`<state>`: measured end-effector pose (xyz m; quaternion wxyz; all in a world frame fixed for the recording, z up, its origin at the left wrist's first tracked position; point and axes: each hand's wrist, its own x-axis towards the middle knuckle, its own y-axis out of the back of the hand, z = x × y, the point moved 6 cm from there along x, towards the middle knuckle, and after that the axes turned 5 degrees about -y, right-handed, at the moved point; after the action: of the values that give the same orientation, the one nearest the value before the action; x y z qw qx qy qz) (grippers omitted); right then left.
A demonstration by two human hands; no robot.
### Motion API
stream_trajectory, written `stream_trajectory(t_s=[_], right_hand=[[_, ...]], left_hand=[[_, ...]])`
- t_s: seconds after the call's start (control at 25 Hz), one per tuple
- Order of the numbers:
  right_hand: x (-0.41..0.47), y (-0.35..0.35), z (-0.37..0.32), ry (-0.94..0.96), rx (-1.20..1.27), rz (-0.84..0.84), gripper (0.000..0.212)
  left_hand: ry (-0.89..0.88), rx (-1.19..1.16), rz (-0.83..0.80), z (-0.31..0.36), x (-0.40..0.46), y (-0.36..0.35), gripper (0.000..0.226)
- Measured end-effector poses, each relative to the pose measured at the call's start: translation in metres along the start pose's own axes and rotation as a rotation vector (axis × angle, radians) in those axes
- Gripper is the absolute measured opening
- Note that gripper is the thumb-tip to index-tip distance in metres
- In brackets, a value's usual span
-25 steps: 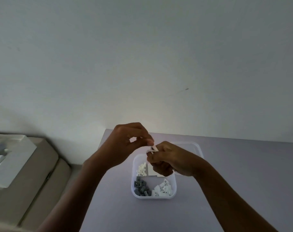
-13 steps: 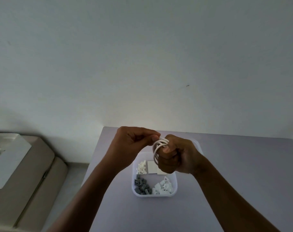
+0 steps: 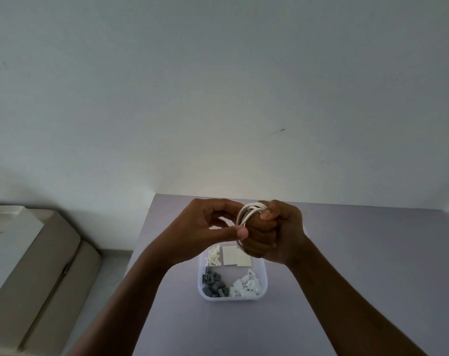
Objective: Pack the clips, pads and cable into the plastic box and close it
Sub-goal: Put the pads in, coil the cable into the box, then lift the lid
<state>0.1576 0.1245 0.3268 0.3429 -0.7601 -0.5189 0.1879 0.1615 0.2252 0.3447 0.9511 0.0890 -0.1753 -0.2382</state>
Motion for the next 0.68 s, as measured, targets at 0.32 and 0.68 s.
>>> stream_trajectory(t_s=[0.32, 0.68], right_hand=[[-0.018, 0.029, -0.019, -0.072, -0.527, 0.326, 0.039], [-0.048, 0.054, -0.044, 0.078, -0.769, 0.655, 0.030]], left_hand=[[0.095, 0.050, -0.054, -0.021, 0.013, -0.008, 0.017], [0.214, -0.006, 0.041, -0.035, 0.020, 0.005, 0.032]])
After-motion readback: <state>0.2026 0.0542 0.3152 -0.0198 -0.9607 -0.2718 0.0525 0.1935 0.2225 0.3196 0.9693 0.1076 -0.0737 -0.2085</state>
